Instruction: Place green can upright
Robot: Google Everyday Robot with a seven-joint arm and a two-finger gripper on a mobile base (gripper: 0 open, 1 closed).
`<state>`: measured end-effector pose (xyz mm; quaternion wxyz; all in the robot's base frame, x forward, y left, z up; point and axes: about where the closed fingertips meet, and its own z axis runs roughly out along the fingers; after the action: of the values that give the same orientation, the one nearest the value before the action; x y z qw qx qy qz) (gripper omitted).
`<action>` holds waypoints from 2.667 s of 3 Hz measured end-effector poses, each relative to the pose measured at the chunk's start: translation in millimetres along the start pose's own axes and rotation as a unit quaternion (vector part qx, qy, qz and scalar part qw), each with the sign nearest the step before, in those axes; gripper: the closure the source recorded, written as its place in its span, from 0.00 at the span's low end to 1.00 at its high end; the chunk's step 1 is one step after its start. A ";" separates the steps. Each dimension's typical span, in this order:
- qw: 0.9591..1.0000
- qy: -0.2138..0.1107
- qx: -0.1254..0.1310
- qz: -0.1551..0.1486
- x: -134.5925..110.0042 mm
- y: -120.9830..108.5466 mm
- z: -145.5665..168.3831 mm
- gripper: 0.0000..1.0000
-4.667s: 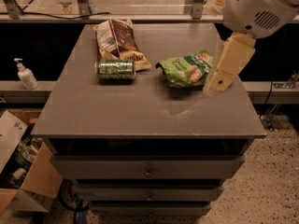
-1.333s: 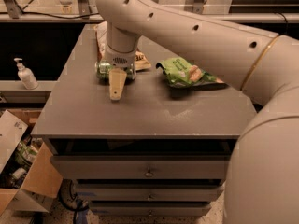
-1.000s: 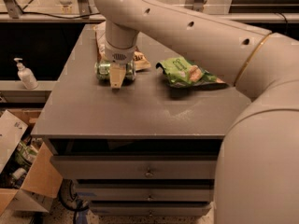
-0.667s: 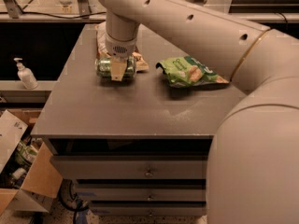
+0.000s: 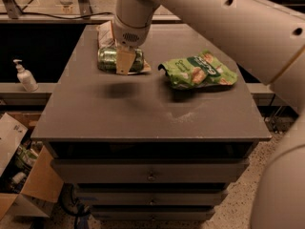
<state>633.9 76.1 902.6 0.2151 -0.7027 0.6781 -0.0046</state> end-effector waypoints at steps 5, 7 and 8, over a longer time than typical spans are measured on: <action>0.990 -0.131 -0.017 0.051 -13.9 15.7 5.6 1.00; 0.948 -0.294 0.000 0.121 -41.9 17.5 3.2 1.00; 0.918 -0.358 0.014 0.170 -40.9 27.7 1.3 1.00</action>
Offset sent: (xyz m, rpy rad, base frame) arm -0.0168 -0.0316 -0.0138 0.1302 0.0584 -0.0638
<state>604.7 115.9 904.6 0.4512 -0.5284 0.6648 0.2744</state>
